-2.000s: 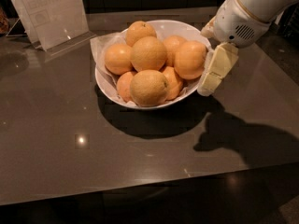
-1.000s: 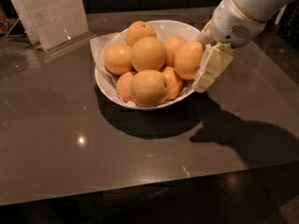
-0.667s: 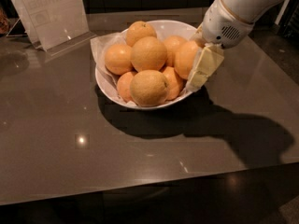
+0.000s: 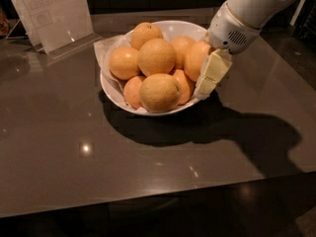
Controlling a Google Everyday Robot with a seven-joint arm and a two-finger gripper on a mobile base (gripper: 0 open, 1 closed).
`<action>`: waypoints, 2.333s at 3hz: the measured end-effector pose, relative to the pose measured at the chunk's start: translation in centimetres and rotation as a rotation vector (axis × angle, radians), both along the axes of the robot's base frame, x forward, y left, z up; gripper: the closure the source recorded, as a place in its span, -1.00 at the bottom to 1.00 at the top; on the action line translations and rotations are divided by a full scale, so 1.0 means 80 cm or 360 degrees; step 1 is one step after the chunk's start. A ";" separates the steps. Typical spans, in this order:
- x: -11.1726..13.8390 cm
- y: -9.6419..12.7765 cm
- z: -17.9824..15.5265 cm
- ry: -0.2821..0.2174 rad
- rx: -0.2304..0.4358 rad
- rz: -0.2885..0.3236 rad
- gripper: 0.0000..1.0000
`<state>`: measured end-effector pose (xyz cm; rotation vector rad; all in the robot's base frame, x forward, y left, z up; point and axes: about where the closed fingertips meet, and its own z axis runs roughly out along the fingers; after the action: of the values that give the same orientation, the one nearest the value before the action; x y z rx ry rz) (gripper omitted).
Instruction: Pick orange from white bowl
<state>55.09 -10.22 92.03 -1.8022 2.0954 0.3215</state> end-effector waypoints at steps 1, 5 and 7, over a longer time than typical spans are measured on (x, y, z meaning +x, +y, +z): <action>0.000 0.000 0.002 0.0000 0.0000 0.0000 -0.74; 0.002 -0.001 0.007 0.0047 0.0025 -0.0009 0.98; -0.014 -0.014 0.026 -0.0049 0.0186 0.0000 1.00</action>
Offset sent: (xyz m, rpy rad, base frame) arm 0.0079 0.0120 -0.0751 0.0340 0.1763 0.0144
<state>53.99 -11.37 94.08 -1.7291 2.0124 0.4053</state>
